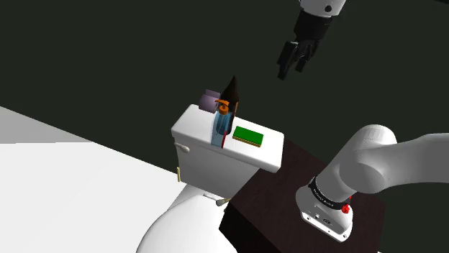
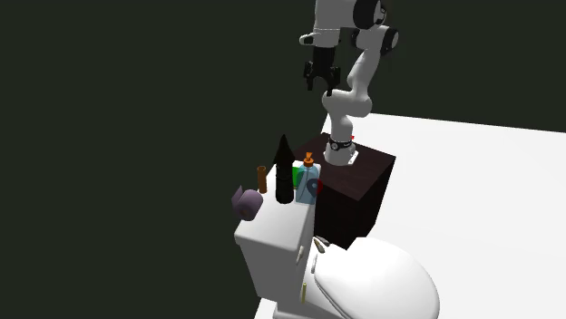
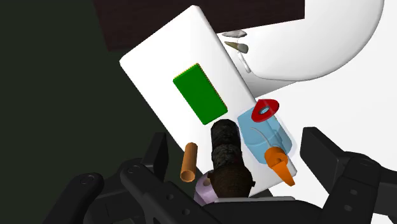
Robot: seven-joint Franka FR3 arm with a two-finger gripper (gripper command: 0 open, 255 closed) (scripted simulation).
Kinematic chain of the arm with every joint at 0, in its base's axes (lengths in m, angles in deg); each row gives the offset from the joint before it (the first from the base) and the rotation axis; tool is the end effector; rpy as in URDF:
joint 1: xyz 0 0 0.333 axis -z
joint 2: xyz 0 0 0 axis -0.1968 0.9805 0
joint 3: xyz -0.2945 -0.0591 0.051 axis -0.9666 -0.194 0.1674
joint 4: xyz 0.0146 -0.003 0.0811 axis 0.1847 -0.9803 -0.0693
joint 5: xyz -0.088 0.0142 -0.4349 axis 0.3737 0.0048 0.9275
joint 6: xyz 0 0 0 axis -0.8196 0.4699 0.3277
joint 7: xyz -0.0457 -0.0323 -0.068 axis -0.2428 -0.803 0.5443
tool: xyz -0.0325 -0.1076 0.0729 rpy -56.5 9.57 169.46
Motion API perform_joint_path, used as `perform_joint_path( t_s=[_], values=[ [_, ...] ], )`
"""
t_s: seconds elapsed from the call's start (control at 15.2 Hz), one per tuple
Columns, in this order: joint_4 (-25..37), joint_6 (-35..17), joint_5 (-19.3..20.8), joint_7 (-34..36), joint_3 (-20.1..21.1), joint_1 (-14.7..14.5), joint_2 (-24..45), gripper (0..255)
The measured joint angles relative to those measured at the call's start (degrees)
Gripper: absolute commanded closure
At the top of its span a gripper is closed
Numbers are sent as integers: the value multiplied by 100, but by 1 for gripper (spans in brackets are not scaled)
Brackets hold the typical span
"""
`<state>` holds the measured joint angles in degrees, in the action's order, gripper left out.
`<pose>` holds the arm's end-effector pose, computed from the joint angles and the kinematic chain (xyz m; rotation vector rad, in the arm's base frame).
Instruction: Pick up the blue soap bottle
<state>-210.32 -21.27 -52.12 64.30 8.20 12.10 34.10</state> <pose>0.3562 0.0301 0.5827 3.1121 -0.1762 0.0301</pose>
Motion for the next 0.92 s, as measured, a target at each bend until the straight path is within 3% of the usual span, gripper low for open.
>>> perform_joint_path(
  t_s=[0.26,0.92],
  values=[
    [-224,-462,-51,53,110,-42,161,0],
    [-760,-2647,-115,268,591,-160,1403,0]
  ],
)
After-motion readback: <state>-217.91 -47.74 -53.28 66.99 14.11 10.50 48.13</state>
